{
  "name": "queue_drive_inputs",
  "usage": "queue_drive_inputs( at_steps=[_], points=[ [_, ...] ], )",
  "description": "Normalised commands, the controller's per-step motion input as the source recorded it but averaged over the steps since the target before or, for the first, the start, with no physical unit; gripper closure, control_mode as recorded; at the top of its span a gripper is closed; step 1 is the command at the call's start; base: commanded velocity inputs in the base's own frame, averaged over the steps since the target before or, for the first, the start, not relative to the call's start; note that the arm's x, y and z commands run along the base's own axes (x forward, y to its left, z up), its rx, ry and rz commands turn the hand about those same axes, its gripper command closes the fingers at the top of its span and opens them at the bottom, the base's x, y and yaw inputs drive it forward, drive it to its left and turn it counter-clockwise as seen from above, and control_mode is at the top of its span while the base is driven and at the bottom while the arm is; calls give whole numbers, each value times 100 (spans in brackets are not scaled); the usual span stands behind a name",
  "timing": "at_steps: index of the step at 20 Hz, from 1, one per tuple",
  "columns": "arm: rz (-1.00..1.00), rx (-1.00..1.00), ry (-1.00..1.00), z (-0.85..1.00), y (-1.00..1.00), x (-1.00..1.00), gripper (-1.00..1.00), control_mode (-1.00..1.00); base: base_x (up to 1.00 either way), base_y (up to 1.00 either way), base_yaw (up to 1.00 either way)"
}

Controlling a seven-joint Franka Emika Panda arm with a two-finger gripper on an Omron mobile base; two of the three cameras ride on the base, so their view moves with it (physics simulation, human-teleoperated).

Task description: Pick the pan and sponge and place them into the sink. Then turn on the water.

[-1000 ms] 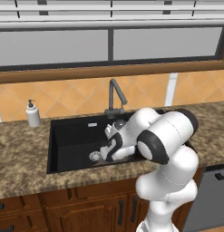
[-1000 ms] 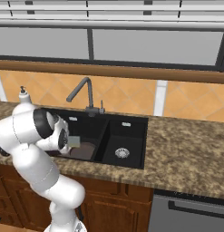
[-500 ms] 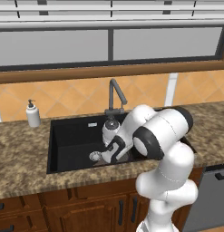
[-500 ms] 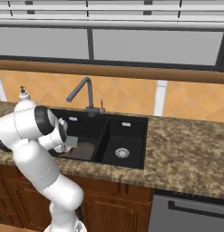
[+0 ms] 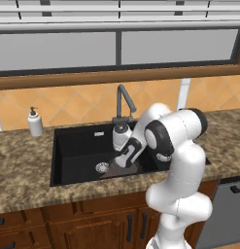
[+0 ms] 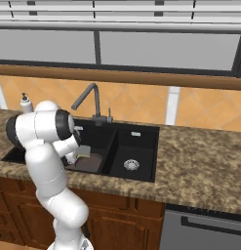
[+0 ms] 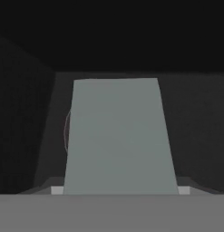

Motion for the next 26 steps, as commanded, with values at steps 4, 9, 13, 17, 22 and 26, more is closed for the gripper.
queue_drive_inputs(
  at_steps=[4,9,13,17,22,26],
  points=[
    [-11,0,0,-42,9,0,100,-100,0,0,0],
    [-11,0,0,-45,15,-3,100,-100,0,0,0],
    [-9,0,0,-55,20,-22,100,-100,0,0,0],
    [-9,0,0,-48,26,-22,-100,-100,0,0,0],
    [-8,0,0,-33,15,-18,-100,-100,0,0,0],
    [-7,0,-6,-12,8,-20,-100,-100,0,0,0]
  ],
)
